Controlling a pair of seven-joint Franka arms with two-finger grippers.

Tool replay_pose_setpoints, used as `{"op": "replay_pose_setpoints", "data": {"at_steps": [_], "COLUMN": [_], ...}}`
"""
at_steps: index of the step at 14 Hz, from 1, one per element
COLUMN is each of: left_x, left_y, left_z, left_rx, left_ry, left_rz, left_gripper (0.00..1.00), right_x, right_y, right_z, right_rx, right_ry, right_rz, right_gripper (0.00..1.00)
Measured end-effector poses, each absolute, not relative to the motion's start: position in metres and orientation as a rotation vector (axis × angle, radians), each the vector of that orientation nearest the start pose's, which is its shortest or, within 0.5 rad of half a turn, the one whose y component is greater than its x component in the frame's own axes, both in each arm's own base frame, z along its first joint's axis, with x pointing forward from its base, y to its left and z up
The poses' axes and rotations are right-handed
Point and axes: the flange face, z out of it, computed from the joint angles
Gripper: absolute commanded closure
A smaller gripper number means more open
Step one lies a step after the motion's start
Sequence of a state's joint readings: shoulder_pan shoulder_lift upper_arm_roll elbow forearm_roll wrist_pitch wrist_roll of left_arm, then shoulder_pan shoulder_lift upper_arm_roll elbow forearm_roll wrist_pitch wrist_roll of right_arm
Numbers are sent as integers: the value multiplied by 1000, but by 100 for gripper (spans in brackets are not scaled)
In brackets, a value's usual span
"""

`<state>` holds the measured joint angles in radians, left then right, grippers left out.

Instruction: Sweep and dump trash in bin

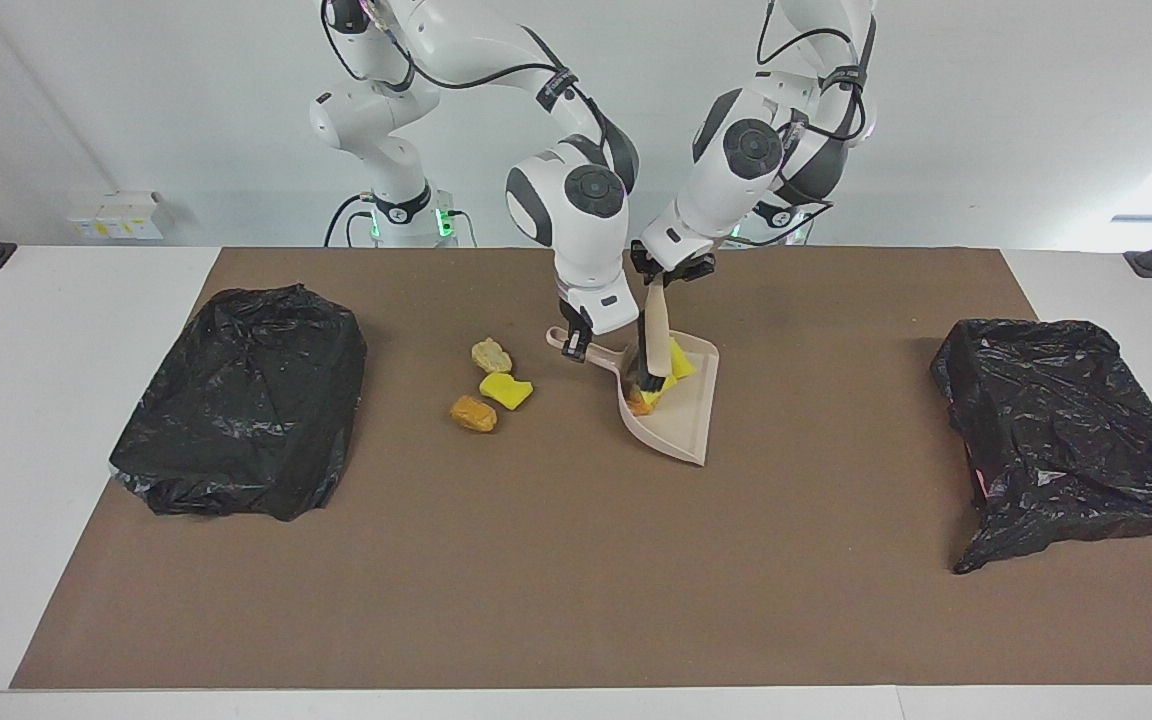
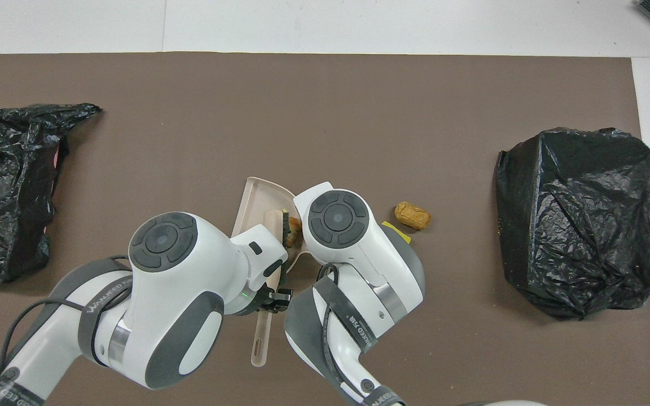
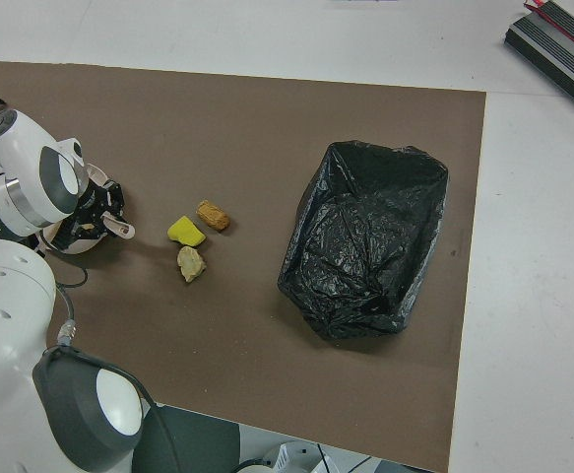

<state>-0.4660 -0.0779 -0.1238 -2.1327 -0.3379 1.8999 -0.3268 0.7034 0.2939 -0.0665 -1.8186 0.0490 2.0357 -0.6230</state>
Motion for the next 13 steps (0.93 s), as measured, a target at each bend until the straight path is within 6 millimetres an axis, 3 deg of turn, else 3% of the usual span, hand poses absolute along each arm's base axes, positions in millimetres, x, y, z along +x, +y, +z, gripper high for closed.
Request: {"op": "replay_pose_setpoints", "data": {"at_steps": [3,8,11,13], "left_x": [426,437,445,452], "left_y": [-285,-273,-259,-241], "left_z": [451,465,466,463], "left_rx": [-3323,-3336,-3306,-3263], "left_ry": [151,116,110,86], "left_rz": [449,435,409,389], "left_gripper": [100,100,100,100], "right_x": [497,497,504,511], "right_y": [374,373,360,341], "right_z": [371,374,392,410], "right_rx": [-2538,-2539,-2559,-2572], "right_ry": [-1808,-1807,-1778,-1753], "right_rz": [119,113,67,60], "right_gripper": [100,100,100,100]}}
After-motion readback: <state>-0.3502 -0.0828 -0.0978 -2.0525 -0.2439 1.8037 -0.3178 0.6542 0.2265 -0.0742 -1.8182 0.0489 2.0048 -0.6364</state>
